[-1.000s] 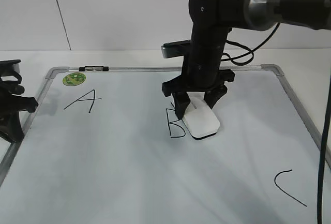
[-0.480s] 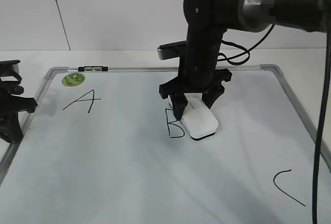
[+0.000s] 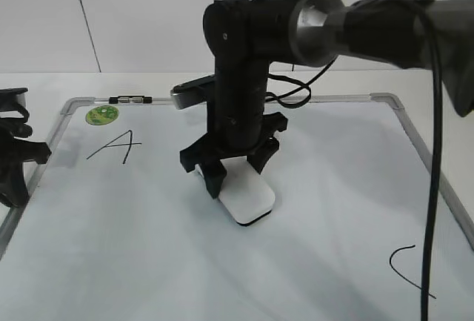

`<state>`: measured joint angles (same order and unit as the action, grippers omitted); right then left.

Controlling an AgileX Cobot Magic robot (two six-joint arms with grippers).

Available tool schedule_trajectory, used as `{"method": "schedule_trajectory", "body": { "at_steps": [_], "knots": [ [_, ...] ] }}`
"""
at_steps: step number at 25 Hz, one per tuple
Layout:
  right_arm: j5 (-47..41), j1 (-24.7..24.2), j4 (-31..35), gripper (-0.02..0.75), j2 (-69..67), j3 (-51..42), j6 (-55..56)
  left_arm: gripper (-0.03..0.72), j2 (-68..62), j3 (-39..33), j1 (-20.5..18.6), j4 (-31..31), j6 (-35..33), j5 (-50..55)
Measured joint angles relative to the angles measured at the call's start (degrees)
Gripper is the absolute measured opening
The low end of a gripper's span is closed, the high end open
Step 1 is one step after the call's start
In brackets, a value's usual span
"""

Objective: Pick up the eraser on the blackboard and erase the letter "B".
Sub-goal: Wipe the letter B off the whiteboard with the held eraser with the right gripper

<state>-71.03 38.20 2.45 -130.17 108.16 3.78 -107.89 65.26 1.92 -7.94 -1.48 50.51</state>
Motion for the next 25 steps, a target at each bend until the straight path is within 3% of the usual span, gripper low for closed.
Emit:
{"method": "schedule_trajectory", "body": {
  "at_steps": [12, 19, 25],
  "knots": [
    [0.1, -1.12, -0.66, 0.531, 0.0, 0.0, 1.38, 0.025, 0.0, 0.0, 0.0, 0.13, 0.0, 0.11],
    [0.1, -6.94, 3.39, 0.531, 0.0, 0.0, 3.32, 0.025, 0.0, 0.0, 0.0, 0.13, 0.0, 0.11],
    [0.22, -12.04, -1.79, 0.531, 0.0, 0.13, 5.85, 0.025, 0.0, 0.0, 0.0, 0.13, 0.0, 0.11]
  ]
}}
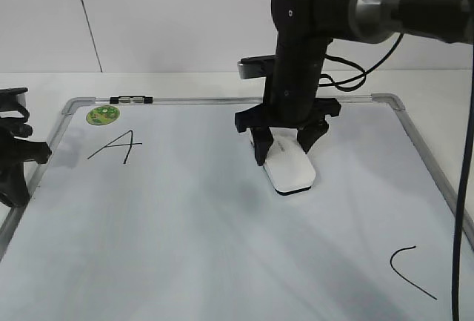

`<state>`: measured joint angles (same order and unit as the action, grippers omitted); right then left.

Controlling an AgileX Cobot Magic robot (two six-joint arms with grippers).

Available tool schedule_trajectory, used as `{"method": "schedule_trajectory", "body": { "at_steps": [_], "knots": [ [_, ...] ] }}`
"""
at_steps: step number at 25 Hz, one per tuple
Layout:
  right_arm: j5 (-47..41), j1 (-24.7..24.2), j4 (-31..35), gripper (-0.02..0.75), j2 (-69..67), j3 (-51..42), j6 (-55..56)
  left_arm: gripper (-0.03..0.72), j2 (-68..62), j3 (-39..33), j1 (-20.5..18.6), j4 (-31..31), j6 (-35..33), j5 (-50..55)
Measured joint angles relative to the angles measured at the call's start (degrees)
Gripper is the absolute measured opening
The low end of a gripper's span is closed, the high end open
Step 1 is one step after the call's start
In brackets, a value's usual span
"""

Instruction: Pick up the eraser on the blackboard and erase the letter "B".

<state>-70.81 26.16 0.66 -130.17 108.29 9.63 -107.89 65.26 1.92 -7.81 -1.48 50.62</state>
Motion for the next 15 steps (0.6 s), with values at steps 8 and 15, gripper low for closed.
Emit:
{"method": "schedule_trajectory", "body": {
  "at_steps": [8, 15],
  "knots": [
    [0.02, -0.06, -0.08, 0.531, 0.0, 0.0, 0.17, 0.025, 0.0, 0.0, 0.0, -0.1, 0.0, 0.0],
    [0.47, 4.31, -4.11, 0.531, 0.0, 0.0, 0.29, 0.025, 0.0, 0.0, 0.0, -0.1, 0.0, 0.0]
  ]
}}
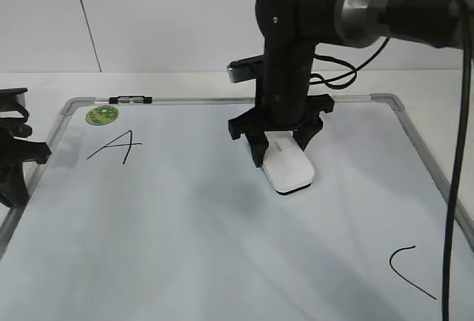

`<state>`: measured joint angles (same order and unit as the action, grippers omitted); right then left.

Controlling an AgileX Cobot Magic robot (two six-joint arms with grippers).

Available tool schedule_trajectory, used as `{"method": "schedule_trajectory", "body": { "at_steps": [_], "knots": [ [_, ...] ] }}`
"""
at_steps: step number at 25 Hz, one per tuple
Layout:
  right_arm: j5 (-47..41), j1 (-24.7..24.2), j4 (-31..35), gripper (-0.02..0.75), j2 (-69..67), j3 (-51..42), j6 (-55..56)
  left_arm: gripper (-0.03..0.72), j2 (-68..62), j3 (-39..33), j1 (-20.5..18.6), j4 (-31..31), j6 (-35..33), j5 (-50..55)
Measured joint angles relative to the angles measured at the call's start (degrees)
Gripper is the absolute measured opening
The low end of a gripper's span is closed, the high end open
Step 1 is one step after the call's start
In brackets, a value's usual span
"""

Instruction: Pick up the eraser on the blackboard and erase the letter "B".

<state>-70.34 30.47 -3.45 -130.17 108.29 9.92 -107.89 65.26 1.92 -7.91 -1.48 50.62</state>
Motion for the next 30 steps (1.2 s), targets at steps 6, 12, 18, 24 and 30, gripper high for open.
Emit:
{"method": "schedule_trajectory", "body": {
  "at_steps": [6, 12, 18, 24, 30],
  "knots": [
    [0.11, 8.24, 0.59, 0.531, -0.09, 0.0, -1.75, 0.025, 0.0, 0.0, 0.0, 0.0, 0.0, 0.08],
    [-0.26, 11.43, 4.61, 0.531, -0.53, 1.27, -3.17, 0.025, 0.0, 0.0, 0.0, 0.0, 0.0, 0.08],
    [-1.54, 11.28, 3.45, 0.531, -1.11, 2.81, -3.27, 0.025, 0.0, 0.0, 0.0, 0.1, 0.0, 0.12],
    [-1.4, 7.4, 6.18, 0.531, -1.15, 2.93, -3.17, 0.025, 0.0, 0.0, 0.0, 0.1, 0.0, 0.12],
    [-0.85, -2.24, 6.31, 0.531, -1.15, 3.06, -2.71, 0.025, 0.0, 0.0, 0.0, 0.0, 0.0, 0.12]
  ]
}}
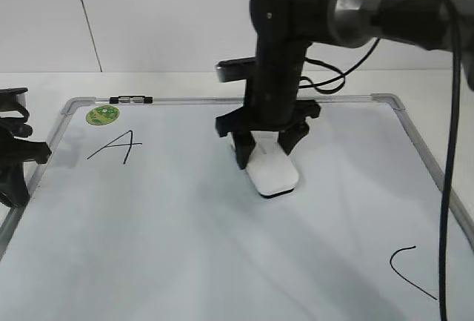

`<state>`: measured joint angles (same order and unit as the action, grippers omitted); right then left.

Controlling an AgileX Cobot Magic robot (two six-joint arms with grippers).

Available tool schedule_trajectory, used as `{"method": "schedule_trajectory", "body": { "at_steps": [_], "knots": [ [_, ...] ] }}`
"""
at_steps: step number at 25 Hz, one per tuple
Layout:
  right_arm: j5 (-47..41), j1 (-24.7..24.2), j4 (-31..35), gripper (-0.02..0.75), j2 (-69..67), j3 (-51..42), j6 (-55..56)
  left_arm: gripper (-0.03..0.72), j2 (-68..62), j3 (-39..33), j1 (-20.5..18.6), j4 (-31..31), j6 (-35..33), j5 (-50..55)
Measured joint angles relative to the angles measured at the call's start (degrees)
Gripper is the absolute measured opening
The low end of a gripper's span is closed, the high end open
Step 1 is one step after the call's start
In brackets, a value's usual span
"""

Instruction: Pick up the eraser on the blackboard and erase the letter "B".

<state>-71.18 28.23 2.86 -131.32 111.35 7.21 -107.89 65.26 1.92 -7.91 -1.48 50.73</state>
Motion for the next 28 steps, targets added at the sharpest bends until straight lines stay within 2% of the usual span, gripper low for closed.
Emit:
{"method": "schedule_trajectory", "body": {
  "at_steps": [4, 13, 23, 28],
  "knots": [
    [0.04, -3.04, 0.0, 0.531, 0.0, 0.0, 0.13, 0.025, 0.0, 0.0, 0.0, 0.0, 0.0, 0.0],
    [0.92, -3.34, 1.74, 0.531, 2.4, -1.65, -1.19, 0.025, 0.0, 0.0, 0.0, 0.0, 0.0, 0.1],
    [0.92, -3.73, -2.86, 0.531, 14.2, -11.27, -1.75, 0.025, 0.0, 0.0, 0.0, 0.0, 0.0, 0.1],
    [0.92, -7.96, -2.49, 0.531, 16.33, -15.5, -1.75, 0.025, 0.0, 0.0, 0.0, 0.0, 0.0, 0.1]
  ]
}}
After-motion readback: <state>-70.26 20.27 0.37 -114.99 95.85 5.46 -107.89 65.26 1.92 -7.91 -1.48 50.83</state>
